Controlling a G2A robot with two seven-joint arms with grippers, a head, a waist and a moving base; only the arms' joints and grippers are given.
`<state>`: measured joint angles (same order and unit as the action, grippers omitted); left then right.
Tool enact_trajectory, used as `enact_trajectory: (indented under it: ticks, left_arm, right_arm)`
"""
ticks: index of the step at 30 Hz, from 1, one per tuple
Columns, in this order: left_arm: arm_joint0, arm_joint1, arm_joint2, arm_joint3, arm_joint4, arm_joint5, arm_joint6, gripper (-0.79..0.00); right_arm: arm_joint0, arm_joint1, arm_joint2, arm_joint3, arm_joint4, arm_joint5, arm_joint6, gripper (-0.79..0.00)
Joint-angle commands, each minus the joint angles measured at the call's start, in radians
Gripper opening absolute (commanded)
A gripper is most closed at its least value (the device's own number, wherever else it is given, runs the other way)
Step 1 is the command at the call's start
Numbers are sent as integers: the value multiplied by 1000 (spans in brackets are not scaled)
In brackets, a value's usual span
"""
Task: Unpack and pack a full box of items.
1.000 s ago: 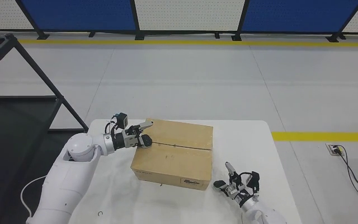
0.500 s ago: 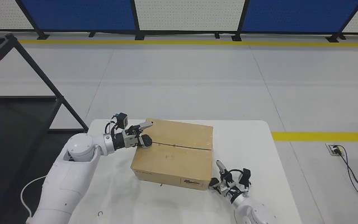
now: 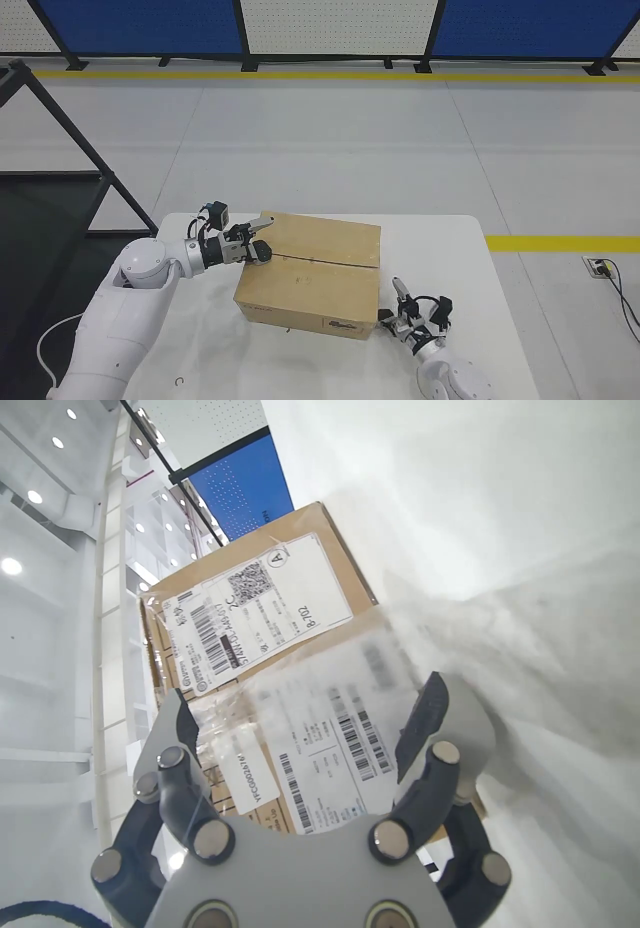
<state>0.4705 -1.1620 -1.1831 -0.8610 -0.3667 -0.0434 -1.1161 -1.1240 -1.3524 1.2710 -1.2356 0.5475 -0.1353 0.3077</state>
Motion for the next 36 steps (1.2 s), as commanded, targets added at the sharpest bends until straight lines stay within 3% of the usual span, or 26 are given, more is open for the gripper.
enact_trajectory:
  ticks: [1, 15, 28, 33, 36]
  left_arm:
    - [0, 0, 0, 0, 0, 0, 0, 0]
    - [0, 0, 0, 0, 0, 0, 0, 0]
    - [0, 0, 0, 0, 0, 0, 0, 0]
    - [0, 0, 0, 0, 0, 0, 0, 0]
    - [0, 0, 0, 0, 0, 0, 0, 0]
  right_arm:
    - [-20, 4, 24, -28, 4, -14, 6, 0]
    - [-169, 38, 188, -234, 8, -15, 78, 0]
    - [-207, 84, 338, -280, -14, 196, 325, 0]
    - [-234, 96, 346, -334, -175, 84, 314, 0]
    - [-246, 95, 337, -359, -183, 83, 286, 0]
